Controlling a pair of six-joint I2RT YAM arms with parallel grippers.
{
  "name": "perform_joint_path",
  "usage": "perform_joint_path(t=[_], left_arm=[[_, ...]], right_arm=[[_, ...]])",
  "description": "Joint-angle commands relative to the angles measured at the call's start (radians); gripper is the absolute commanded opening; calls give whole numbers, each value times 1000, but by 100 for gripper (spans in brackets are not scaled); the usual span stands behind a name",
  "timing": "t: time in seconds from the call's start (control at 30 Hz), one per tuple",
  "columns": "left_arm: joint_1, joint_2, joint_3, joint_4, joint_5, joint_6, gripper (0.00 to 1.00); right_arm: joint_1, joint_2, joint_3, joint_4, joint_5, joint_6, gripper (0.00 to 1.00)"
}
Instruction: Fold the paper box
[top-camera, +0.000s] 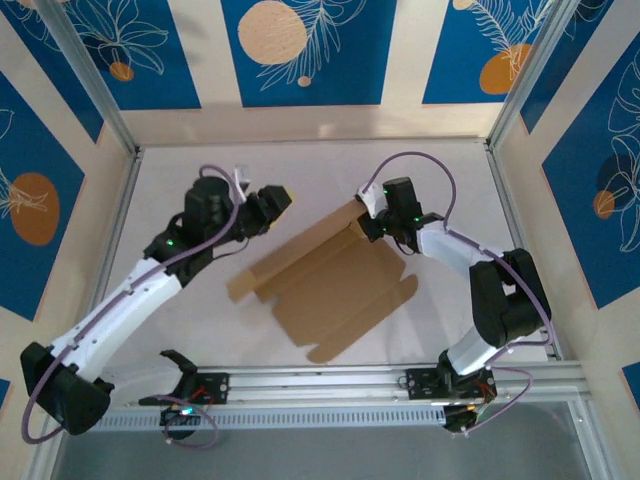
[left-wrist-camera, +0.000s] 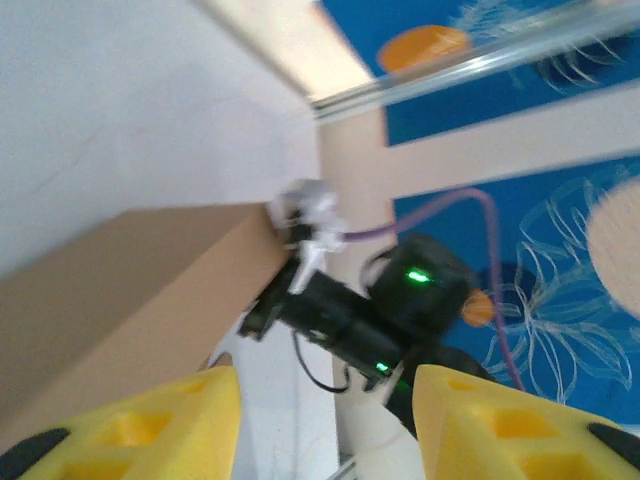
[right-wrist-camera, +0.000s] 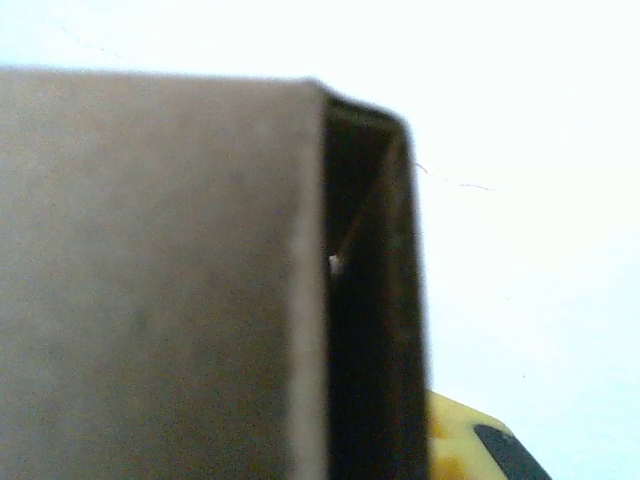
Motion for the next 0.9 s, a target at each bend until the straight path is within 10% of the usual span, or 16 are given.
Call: perform_joint_path(t=[0.0,0.23,0.43,0.87], left_arm=[[19,34,141,-136,56,232,51],[130,266,191,-70,38,340,57],[162,583,202,60,250,312,51],[63,827,59,645,452,-88,40]], right_arm=[[-24,30,73,-30,-61,-51,12],[-43,97,123,-7,-159,-166,13],[-49,167,178,-20,-226,-195,13],[52,313,323,-68,129,-108,12]])
